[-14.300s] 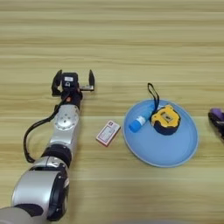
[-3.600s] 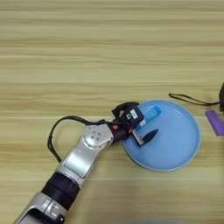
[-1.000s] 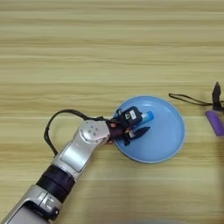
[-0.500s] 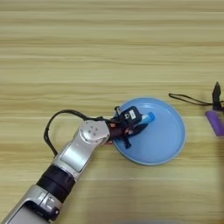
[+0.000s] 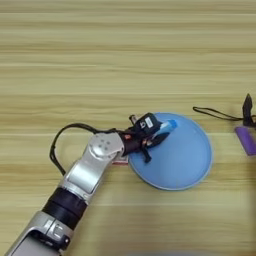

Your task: Move the objects on the table

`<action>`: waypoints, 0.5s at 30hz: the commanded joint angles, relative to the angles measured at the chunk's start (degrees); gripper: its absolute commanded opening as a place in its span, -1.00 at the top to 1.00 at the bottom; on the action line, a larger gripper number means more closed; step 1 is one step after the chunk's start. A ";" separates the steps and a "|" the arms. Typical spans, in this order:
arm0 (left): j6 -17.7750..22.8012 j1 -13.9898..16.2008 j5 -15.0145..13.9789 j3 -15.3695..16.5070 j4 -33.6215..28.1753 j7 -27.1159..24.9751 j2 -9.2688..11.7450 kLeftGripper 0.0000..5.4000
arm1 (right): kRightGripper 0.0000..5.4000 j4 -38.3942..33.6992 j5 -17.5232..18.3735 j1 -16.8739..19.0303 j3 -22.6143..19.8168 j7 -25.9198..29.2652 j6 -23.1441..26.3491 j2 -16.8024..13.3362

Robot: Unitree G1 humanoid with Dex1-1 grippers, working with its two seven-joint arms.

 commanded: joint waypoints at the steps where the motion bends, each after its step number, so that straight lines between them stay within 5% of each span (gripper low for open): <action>1: 1.86 -2.17 -1.79 2.45 -3.01 0.88 -0.40 0.50 | -1.00 0.12 0.03 0.25 -0.07 -0.16 0.17 0.05; 8: 3.80 -2.44 -3.54 7.50 -5.58 3.08 0.84 0.50 | -1.00 0.14 0.02 0.19 -0.01 -0.18 0.14 0.11; 15: 2.91 -3.00 -4.40 13.36 0.14 7.26 1.99 0.50 | -1.00 0.72 0.00 -0.18 0.10 -0.15 0.00 0.16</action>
